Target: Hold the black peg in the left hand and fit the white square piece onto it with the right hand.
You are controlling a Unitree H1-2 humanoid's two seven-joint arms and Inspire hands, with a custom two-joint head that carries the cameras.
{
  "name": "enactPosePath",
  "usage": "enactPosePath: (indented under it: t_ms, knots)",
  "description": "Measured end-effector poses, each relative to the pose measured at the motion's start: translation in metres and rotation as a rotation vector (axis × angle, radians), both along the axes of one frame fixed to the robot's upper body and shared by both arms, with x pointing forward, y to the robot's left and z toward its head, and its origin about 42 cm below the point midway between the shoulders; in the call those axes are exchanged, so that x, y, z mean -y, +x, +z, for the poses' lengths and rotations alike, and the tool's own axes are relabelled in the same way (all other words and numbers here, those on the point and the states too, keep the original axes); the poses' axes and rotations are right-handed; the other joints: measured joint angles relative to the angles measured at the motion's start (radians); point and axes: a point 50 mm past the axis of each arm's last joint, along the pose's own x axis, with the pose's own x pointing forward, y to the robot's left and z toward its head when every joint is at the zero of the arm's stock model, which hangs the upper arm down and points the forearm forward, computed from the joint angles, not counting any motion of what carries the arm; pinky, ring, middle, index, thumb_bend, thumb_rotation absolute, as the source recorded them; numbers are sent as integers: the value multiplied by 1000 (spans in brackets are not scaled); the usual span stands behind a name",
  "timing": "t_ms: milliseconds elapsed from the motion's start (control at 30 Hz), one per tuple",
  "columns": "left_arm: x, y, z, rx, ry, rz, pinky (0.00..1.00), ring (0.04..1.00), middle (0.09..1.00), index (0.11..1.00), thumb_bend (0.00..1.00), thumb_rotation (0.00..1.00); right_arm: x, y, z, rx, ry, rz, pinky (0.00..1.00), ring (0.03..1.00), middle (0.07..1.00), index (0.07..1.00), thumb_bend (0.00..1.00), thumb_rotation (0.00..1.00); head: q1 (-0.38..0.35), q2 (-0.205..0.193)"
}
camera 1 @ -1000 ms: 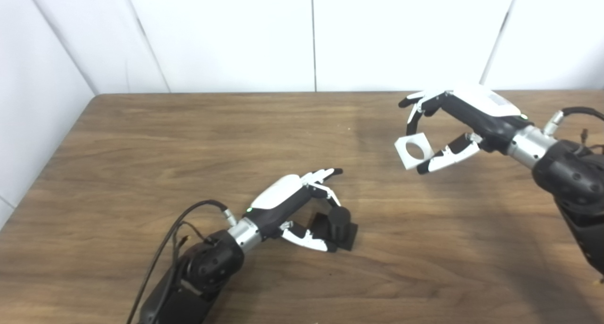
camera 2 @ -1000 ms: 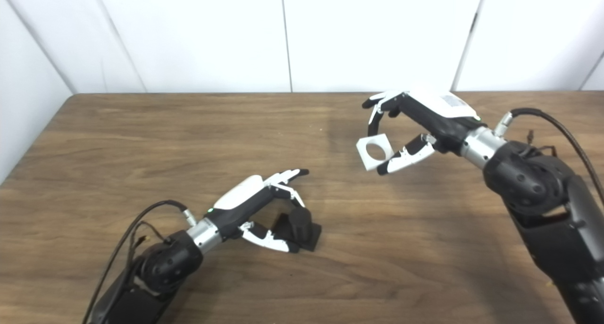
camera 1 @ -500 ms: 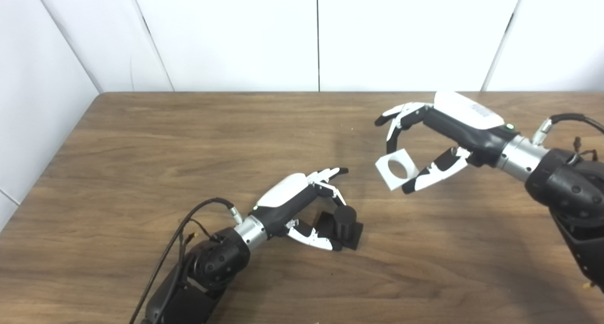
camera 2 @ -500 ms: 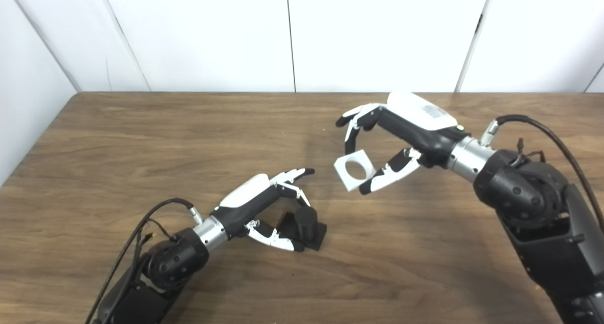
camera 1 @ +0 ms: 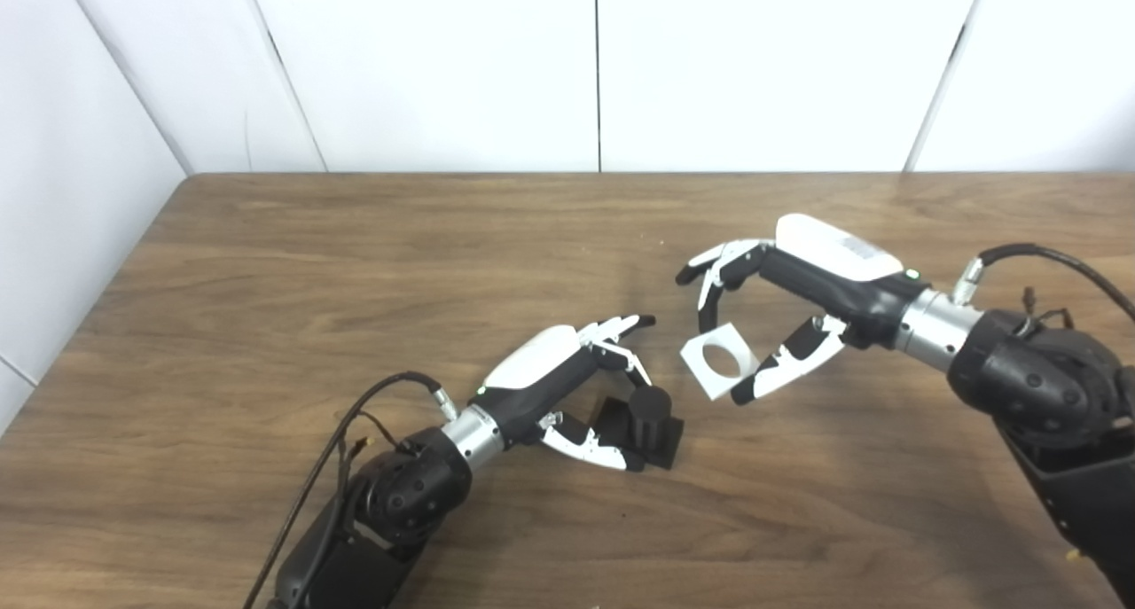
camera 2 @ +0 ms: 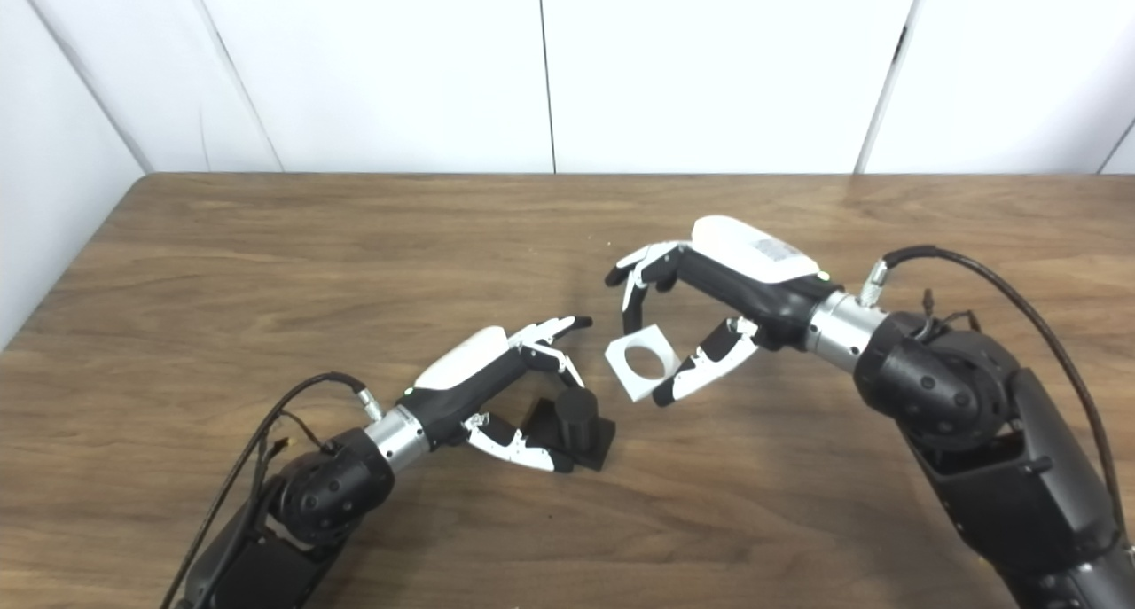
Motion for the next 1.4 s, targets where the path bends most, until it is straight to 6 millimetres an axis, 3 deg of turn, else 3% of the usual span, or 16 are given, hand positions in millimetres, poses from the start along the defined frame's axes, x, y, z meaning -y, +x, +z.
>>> enactPosePath:
  t_ms: [267,1100,1400]
  knots:
    - [2,0,0,-1,-2,0,1000,1000,1000,491,520,79,-17,-2,-9,-17,33,40,705,836,807,480,514,134,5,2]
    - [4,0,0,-2,-4,2,1000,1000,1000,491,521,78,-39,-7,-25,-54,9,83,765,839,804,481,513,136,9,11]
    - [4,0,0,-3,-4,3,1000,1000,1000,491,521,77,-49,-11,-28,-49,10,119,722,832,802,481,514,132,6,14]
